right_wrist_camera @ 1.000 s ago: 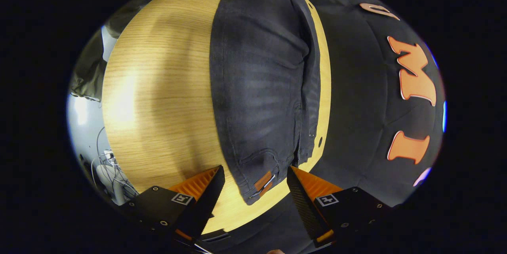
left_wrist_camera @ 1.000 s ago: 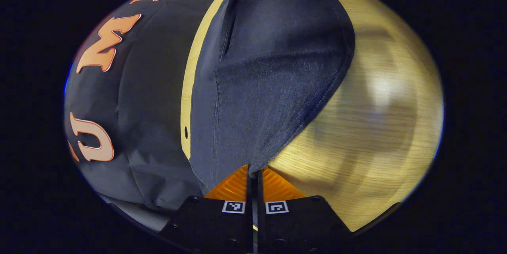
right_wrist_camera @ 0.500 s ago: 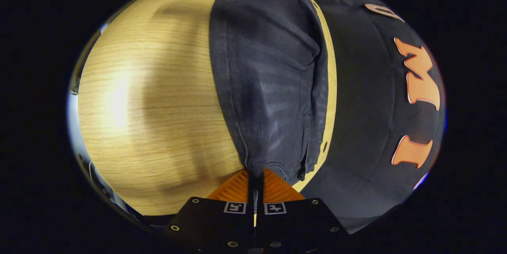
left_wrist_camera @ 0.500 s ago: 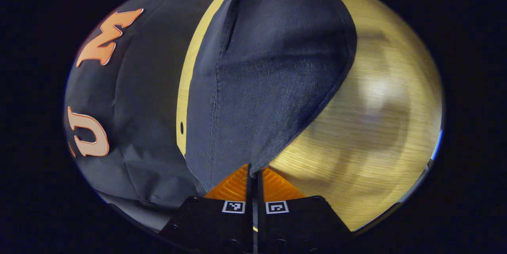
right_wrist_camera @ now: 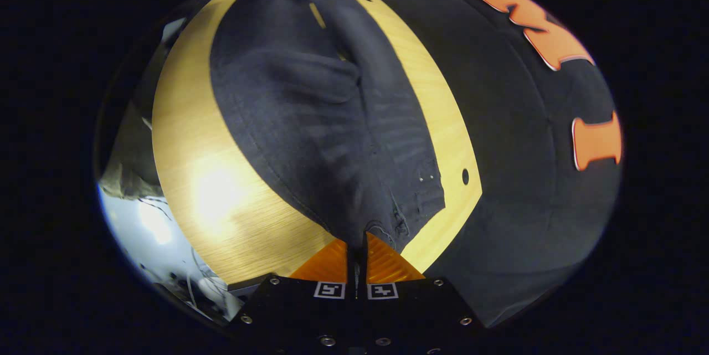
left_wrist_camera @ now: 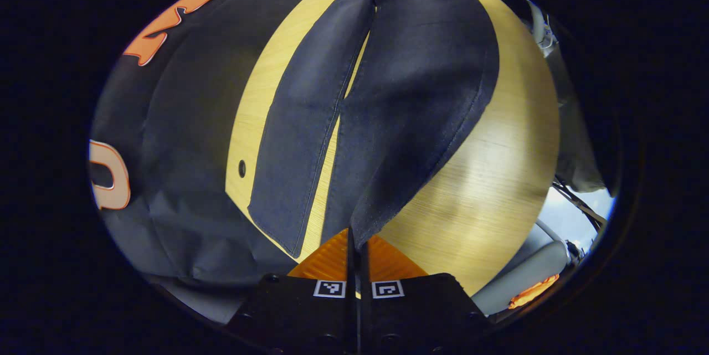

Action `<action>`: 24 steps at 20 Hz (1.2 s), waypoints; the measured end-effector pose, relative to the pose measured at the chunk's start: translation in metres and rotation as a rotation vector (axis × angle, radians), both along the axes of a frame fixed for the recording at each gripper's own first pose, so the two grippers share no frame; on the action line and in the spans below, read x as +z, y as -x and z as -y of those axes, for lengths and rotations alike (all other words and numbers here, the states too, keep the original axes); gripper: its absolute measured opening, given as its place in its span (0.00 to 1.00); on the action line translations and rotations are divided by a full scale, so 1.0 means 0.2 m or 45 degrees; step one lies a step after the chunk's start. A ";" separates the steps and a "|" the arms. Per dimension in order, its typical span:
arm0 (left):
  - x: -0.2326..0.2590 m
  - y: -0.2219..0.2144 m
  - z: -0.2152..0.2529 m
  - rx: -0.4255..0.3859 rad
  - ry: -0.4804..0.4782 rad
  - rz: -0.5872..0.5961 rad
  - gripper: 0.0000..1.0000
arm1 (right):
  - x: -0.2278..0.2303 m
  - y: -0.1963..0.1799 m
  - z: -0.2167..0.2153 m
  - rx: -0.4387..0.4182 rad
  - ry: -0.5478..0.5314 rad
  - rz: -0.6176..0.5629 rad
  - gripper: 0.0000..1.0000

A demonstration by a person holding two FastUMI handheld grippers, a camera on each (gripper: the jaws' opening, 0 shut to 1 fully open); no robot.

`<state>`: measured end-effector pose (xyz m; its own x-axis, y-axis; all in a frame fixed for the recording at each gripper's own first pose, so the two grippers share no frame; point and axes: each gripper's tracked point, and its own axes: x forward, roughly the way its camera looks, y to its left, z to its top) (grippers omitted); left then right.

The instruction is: Grasp the waist and the cuffs of the jeans and fold them to make the two legs overlap; first hold the waist and fold one-third of the jeans toward the cuffs, then hold the cuffs and fold the remaining one-third in the same direction to finish folding.

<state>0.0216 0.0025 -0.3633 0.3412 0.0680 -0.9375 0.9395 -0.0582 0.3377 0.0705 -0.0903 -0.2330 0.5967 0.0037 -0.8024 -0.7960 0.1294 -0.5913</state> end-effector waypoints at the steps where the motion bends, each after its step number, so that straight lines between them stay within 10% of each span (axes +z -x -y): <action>1: 0.08 -0.08 0.03 0.011 0.005 -0.066 0.03 | 0.05 -0.05 -0.01 -0.042 -0.024 -0.016 0.00; 10: 0.09 -0.83 0.19 0.030 -0.038 -0.552 0.05 | 0.18 -0.54 -0.14 -0.437 -0.172 -0.369 0.01; 16: -0.28 -1.46 0.20 -0.034 -0.159 -0.383 0.06 | 0.01 -1.10 -0.19 -0.798 -0.307 -0.281 0.15; 19: -0.33 -1.67 0.21 0.043 -0.123 -0.169 0.75 | 0.05 -1.26 -0.21 -0.870 -0.362 -0.122 1.00; 20: -0.31 -1.69 0.24 0.065 -0.082 -0.110 0.98 | 0.06 -1.26 -0.23 -0.885 -0.393 -0.097 1.00; 24: -0.23 -1.71 0.24 0.296 0.259 0.029 1.00 | 0.22 -1.14 -0.33 -0.970 -0.612 -0.030 0.99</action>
<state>0.3629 -0.0447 -0.4085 0.3596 -0.0418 -0.9322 0.9118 0.2282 0.3415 0.2988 -0.0237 -0.1896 0.5579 -0.0477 -0.8285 -0.4048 0.8559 -0.3219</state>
